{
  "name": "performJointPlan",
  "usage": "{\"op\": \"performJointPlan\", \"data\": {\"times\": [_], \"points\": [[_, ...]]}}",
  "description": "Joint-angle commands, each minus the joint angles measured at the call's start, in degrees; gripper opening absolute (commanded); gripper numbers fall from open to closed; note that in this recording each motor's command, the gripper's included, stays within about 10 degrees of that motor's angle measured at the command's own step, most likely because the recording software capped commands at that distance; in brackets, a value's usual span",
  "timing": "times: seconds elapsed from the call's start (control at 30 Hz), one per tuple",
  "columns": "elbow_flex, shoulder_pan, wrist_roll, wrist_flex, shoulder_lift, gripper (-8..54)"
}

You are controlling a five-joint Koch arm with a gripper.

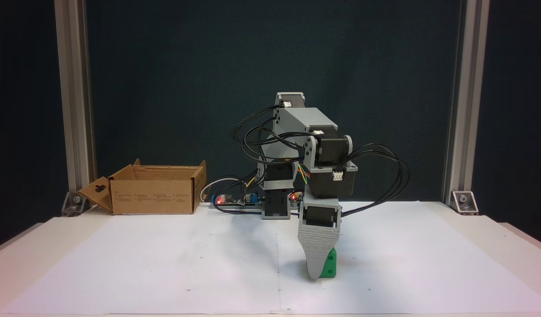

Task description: Grasp a green dice and put it in the bin.

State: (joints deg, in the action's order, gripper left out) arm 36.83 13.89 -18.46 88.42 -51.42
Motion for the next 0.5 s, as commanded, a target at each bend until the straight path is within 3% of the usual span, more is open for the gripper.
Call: {"op": "performJointPlan", "data": {"times": [0.0, 0.17, 0.47], "points": [[-2.81, -0.18, -2.29, -0.35, -0.18, 30.7], [-2.81, -0.97, -2.37, -1.41, -0.09, 12.0], [-2.81, -1.41, -2.29, -2.29, -0.18, 11.5]]}}
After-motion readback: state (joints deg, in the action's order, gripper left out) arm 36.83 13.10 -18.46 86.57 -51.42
